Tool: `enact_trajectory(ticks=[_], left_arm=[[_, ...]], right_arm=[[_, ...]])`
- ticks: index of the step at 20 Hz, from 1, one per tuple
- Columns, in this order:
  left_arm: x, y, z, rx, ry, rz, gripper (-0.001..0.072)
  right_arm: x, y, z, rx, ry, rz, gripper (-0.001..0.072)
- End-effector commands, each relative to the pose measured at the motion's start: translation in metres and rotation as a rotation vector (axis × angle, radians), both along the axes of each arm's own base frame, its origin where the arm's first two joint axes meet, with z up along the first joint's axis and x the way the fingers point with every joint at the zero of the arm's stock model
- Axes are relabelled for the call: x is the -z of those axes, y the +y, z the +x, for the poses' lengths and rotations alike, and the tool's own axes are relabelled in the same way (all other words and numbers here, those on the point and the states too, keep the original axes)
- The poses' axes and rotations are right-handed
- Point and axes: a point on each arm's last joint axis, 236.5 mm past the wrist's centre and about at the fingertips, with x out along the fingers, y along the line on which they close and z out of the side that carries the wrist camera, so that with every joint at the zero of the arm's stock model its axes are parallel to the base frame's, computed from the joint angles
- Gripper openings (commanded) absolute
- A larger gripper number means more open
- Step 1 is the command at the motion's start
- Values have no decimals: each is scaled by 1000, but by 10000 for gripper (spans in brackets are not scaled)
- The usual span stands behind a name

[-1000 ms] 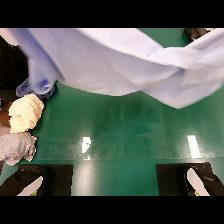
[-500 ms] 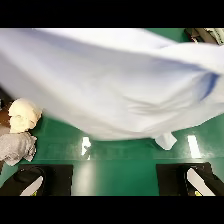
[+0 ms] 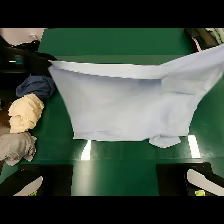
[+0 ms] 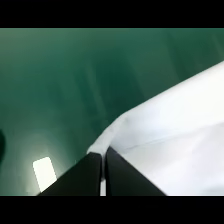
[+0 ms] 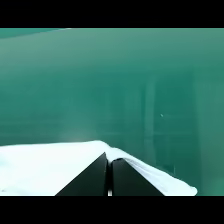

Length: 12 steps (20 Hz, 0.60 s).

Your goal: Fold the shirts.

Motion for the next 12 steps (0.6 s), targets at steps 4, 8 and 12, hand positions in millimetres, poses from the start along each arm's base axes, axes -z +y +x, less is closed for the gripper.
enact_trajectory(ticks=[4,8,12], left_arm=[[68,-6,124,-92,-169,-17,24],[103,9,160,-169,-177,-51,24],[127,41,172,-252,-129,-77,24]], right_arm=[[97,-4,108,37,-62,18,15],[131,-13,145,72,-99,9,15],[151,-21,161,73,-109,-18,15]])
